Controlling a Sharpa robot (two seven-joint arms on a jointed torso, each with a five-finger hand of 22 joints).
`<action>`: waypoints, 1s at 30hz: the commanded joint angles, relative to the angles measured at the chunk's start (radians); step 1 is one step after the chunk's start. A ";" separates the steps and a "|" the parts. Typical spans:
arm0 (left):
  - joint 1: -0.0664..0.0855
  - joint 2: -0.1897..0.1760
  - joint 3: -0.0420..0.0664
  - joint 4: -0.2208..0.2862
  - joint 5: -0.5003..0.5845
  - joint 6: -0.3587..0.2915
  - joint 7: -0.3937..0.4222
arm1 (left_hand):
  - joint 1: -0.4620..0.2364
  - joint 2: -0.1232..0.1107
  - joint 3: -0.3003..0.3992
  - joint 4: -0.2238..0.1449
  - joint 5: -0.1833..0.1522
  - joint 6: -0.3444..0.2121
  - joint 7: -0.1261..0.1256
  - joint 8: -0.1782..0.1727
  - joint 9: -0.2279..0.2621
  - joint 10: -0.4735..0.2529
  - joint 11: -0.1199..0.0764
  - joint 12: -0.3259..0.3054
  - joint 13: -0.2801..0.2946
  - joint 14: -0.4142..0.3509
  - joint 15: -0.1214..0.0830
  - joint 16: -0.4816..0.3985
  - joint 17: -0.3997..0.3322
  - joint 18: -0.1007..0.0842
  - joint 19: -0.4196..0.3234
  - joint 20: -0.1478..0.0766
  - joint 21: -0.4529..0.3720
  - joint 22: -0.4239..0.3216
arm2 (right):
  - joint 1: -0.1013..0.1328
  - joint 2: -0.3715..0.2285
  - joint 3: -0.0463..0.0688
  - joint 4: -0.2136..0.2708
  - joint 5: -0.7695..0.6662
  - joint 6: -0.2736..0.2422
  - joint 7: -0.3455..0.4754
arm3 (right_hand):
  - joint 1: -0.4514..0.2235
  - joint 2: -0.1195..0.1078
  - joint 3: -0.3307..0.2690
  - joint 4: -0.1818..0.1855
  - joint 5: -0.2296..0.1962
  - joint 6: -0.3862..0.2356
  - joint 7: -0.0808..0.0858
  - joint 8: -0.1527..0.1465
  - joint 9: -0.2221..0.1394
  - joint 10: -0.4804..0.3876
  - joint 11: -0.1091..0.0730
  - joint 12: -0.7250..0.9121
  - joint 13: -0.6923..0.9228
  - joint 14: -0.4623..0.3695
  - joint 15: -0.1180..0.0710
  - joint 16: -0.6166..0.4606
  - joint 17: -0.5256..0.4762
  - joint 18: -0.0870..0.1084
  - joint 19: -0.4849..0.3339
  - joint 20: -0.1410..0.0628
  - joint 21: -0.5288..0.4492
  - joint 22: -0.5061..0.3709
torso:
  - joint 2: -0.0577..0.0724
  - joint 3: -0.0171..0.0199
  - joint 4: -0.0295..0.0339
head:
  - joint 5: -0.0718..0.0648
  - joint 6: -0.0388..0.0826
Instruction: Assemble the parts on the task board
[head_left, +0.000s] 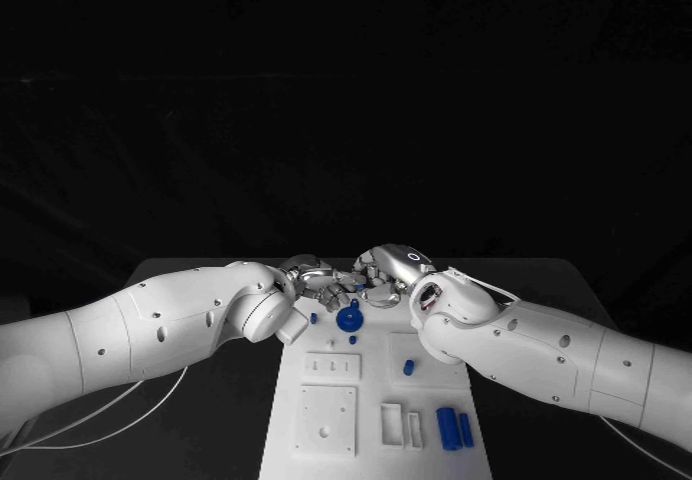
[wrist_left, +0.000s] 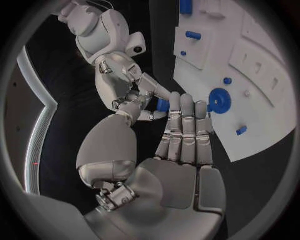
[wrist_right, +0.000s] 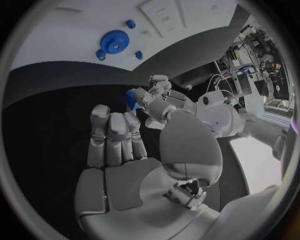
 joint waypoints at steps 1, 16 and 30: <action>0.001 0.006 0.000 -0.003 -0.010 0.002 0.002 | -0.001 0.015 -0.007 0.001 0.000 0.008 0.000 0.002 0.000 -0.005 0.000 -0.005 -0.001 0.003 0.004 -0.004 -0.001 -0.011 -0.008 -0.012 0.003 0.001 | 0.000 0.003 0.000 0.005 -0.016 -0.005 -0.004 | 0.010 0.003 0.007 0.000 -0.004 0.040 0.035 0.005 0.023 0.007 0.001 0.006 0.001 0.001 -0.004 -0.002 0.002 0.029 0.002 -0.006 0.003 0.015 | 0.000 -0.0002 -0.0002 | 0.000 -0.001; 0.001 0.009 0.000 -0.004 -0.016 0.034 0.005 | 0.033 0.064 -0.021 -0.036 0.000 0.024 -0.005 0.007 0.004 0.001 -0.003 -0.012 0.000 0.004 0.003 0.001 -0.007 -0.010 -0.010 -0.012 0.007 0.000 | 0.000 0.016 -0.004 0.002 -0.017 0.002 -0.007 | 0.010 0.002 0.009 0.001 -0.004 0.040 0.035 0.005 0.023 0.008 0.001 0.006 0.001 0.001 -0.004 -0.002 0.002 0.029 0.003 -0.006 0.003 0.014 | 0.000 -0.0013 0.0021 | -0.002 -0.004; 0.001 0.010 0.000 -0.002 -0.008 0.036 0.008 | 0.077 0.164 -0.014 -0.089 0.001 0.061 -0.012 0.023 0.010 -0.005 -0.005 -0.025 -0.002 -0.004 0.007 0.000 -0.015 -0.015 -0.019 -0.008 0.005 -0.003 | -0.001 0.020 -0.007 -0.002 -0.016 0.012 -0.006 | 0.009 0.002 0.009 0.001 -0.004 0.040 0.035 0.005 0.023 0.008 0.001 0.007 0.001 0.002 -0.004 -0.003 0.002 0.029 0.003 -0.006 0.003 0.014 | 0.000 -0.0011 0.0003 | -0.001 -0.007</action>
